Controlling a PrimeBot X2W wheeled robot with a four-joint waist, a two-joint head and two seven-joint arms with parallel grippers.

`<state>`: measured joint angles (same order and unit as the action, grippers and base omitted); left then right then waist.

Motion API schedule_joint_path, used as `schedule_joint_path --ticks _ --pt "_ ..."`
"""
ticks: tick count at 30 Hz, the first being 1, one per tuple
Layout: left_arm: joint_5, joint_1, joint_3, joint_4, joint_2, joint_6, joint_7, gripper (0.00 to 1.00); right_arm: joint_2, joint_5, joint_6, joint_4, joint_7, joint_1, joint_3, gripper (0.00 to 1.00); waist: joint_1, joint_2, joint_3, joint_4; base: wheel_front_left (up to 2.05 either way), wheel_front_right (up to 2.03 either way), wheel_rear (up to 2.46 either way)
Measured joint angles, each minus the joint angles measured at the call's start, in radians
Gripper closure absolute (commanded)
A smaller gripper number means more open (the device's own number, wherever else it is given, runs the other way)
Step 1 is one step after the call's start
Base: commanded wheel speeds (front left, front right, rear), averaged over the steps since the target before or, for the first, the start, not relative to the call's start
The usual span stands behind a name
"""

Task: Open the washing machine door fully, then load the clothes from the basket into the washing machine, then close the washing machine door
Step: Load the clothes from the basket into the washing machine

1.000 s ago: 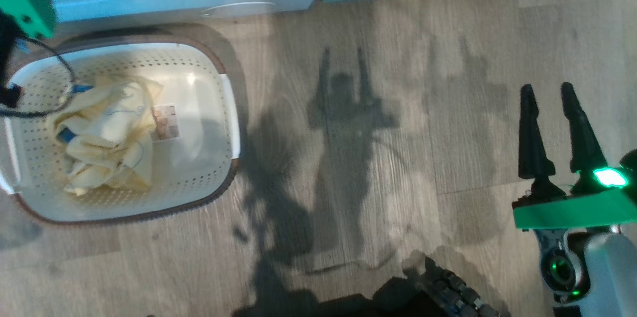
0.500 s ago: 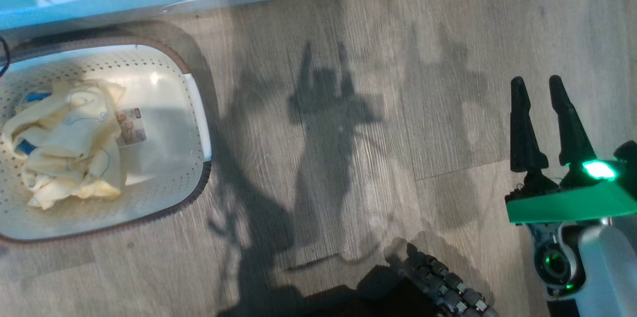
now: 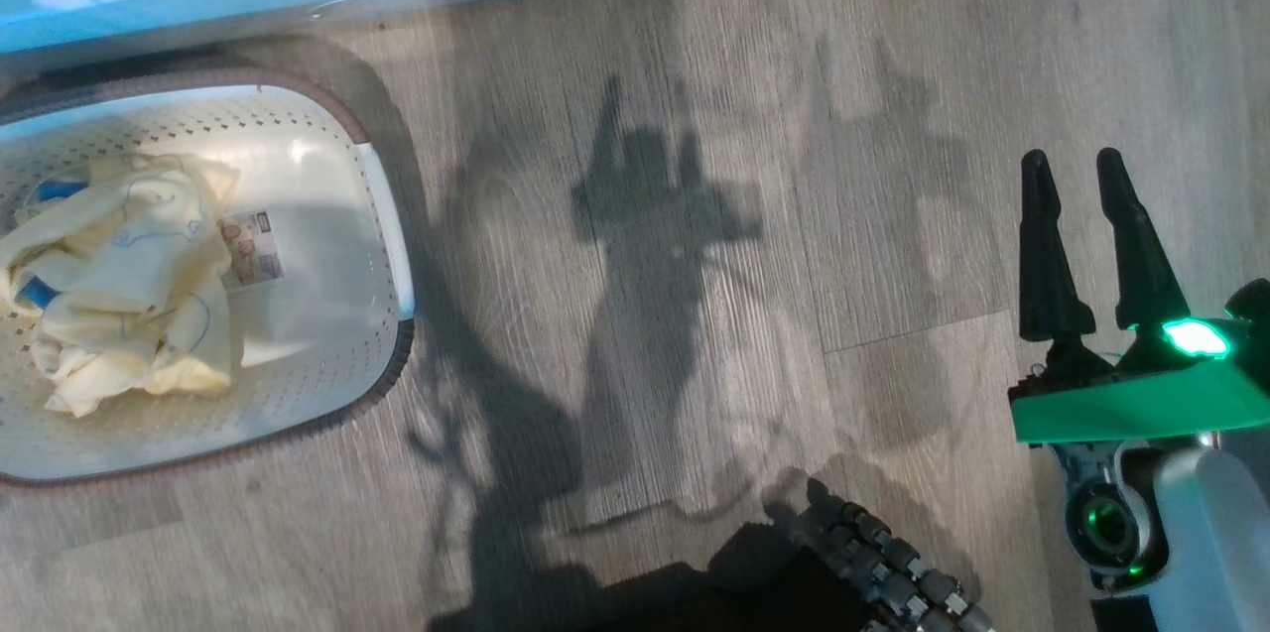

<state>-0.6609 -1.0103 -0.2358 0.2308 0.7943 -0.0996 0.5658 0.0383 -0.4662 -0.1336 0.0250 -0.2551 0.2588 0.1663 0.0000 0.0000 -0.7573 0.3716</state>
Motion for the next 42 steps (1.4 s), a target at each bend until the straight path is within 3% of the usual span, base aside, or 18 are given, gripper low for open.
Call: schedule_joint_path --ticks 9,23,30,40,41,42 --pt "0.096 -0.087 0.01 0.019 0.028 -0.01 -0.172 1.0 0.0 -0.016 0.0 -0.003 0.0 0.02 0.017 0.0 0.0 0.0 -0.021 0.02 0.0 0.0 0.0" --pt "0.197 -0.216 0.018 0.197 0.077 -0.009 -0.383 1.0 -0.001 -0.048 0.0 -0.005 0.0 0.02 0.049 0.0 0.0 0.0 -0.068 0.111 0.0 0.0 0.0" --pt "0.193 -0.229 0.014 0.292 0.076 0.003 -0.381 1.0 -0.001 -0.055 0.0 -0.005 0.0 0.015 0.053 0.0 0.0001 0.0 -0.074 0.137 0.0 0.0 0.0" --pt "0.165 -0.265 0.002 0.392 0.053 0.053 -0.365 1.0 -0.001 -0.054 0.0 -0.005 0.0 0.014 0.052 0.0 -0.0001 0.0 -0.06 0.128 0.0 0.0 0.0" --pt "0.159 -0.27 0.002 0.404 0.045 0.055 -0.363 0.95 -0.001 -0.054 0.0 -0.005 0.0 0.014 0.05 0.0 -0.0001 0.0 -0.058 0.125 0.0 0.0 0.0" --pt "0.156 -0.271 0.001 0.41 0.039 0.061 -0.362 0.65 -0.001 -0.052 0.0 -0.005 0.0 0.014 0.05 0.0 -0.0001 0.0 -0.056 0.122 0.0 0.0 0.0"
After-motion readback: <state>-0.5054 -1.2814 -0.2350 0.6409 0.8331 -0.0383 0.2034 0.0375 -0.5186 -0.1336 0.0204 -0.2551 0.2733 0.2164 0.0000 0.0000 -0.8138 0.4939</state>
